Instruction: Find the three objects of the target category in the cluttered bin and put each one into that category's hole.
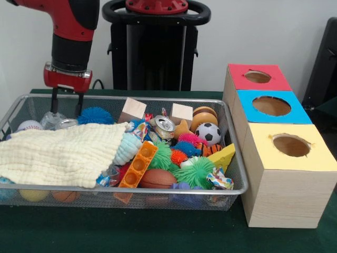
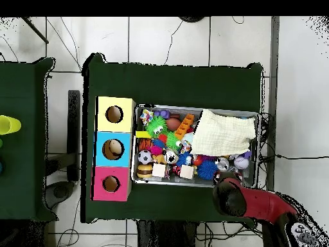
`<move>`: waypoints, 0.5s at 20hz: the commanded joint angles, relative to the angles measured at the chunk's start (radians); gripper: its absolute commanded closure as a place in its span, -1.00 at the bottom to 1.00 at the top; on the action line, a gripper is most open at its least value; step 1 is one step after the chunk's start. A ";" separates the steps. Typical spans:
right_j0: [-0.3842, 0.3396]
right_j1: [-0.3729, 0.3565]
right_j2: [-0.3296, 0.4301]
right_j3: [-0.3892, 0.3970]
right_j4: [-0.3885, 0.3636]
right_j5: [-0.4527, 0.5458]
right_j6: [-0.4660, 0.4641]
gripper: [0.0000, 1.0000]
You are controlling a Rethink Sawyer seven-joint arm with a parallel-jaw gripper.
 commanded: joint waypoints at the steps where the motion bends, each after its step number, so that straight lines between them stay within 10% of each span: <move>1: 0.013 0.057 0.053 -0.073 -0.007 -0.042 0.111 -1.00; 10: 0.032 0.102 0.029 -0.093 -0.005 -0.089 0.129 -1.00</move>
